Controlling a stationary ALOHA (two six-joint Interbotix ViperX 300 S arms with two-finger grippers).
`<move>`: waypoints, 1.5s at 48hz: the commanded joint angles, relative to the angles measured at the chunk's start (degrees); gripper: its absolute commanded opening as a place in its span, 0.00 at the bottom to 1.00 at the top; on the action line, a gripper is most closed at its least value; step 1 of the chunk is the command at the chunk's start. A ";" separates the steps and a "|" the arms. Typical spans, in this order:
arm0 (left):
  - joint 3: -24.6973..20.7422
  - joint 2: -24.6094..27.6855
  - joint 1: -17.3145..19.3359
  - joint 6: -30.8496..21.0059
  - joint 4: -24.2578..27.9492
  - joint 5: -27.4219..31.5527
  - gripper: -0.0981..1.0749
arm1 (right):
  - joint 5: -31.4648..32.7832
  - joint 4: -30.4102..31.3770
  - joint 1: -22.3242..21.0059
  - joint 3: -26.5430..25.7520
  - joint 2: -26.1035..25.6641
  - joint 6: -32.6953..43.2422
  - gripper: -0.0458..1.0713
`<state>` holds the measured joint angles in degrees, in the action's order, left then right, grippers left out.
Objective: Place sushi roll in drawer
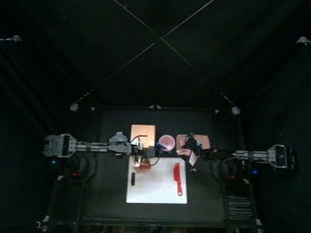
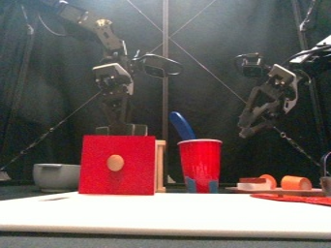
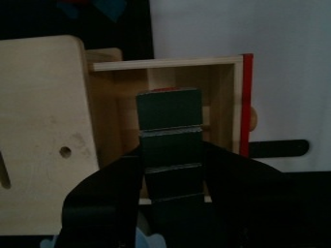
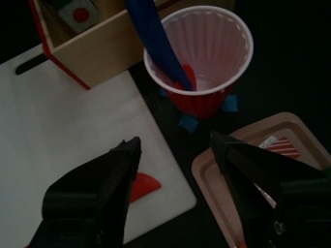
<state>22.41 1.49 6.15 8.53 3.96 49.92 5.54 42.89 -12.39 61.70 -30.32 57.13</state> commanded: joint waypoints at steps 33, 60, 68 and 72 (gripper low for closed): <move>-2.90 1.93 -0.26 -0.18 -2.02 0.26 0.85 | 0.00 -0.09 0.00 -0.35 -0.70 0.00 0.86; -5.27 -0.70 -0.18 -0.53 -1.49 2.20 0.89 | -0.09 -0.09 0.00 -0.35 -0.70 0.00 0.86; -5.54 -3.69 0.18 -1.85 -0.35 4.39 0.89 | -0.09 -0.09 0.09 -0.44 -0.79 0.00 0.86; -5.80 -5.80 0.18 -2.37 0.18 4.39 0.89 | -0.35 0.26 0.44 -1.05 -1.14 -0.09 0.86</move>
<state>18.72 -1.32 6.15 6.42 3.52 54.32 5.63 42.80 -12.30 61.88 -30.59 57.13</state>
